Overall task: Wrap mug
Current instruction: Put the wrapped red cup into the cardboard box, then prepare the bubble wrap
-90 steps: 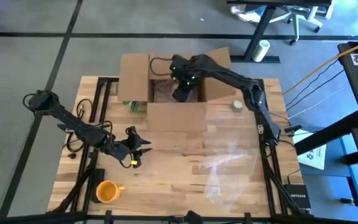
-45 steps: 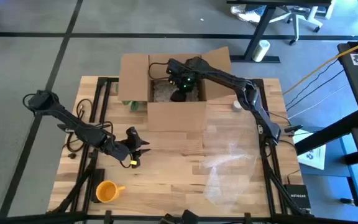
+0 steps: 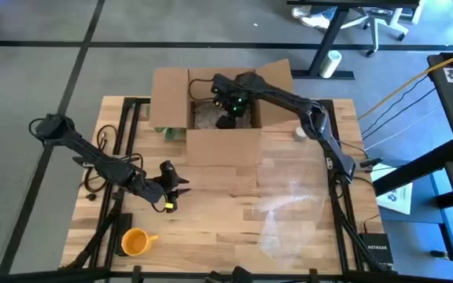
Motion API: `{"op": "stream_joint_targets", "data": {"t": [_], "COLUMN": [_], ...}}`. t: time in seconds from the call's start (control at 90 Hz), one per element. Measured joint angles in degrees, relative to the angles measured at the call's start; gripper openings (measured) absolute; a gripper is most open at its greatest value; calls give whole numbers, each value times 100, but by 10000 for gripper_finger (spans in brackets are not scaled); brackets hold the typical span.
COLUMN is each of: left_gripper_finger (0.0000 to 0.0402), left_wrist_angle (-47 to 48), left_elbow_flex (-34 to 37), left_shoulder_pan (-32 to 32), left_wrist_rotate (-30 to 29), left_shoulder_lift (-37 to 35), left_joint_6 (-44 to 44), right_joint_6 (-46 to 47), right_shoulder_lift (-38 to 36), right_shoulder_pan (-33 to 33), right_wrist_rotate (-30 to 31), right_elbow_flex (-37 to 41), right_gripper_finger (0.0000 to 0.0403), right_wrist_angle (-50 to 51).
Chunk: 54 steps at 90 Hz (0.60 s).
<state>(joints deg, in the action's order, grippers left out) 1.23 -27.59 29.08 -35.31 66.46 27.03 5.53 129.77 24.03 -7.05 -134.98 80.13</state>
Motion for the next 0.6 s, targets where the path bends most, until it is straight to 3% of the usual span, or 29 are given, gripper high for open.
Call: {"op": "stream_joint_targets", "data": {"t": [0.6], "left_gripper_finger": [117], "left_wrist_angle": [-40], "left_elbow_flex": [0], "left_shoulder_pan": [7], "left_wrist_rotate": [30], "left_shoulder_lift": [0], "left_joint_6": [24], "right_joint_6": [493], "right_shoulder_lift": [-1532], "right_shoulder_pan": [-31], "right_wrist_rotate": [-133], "right_elbow_flex": [-2], "right_gripper_finger": [231], "right_wrist_angle": [-1621]}}
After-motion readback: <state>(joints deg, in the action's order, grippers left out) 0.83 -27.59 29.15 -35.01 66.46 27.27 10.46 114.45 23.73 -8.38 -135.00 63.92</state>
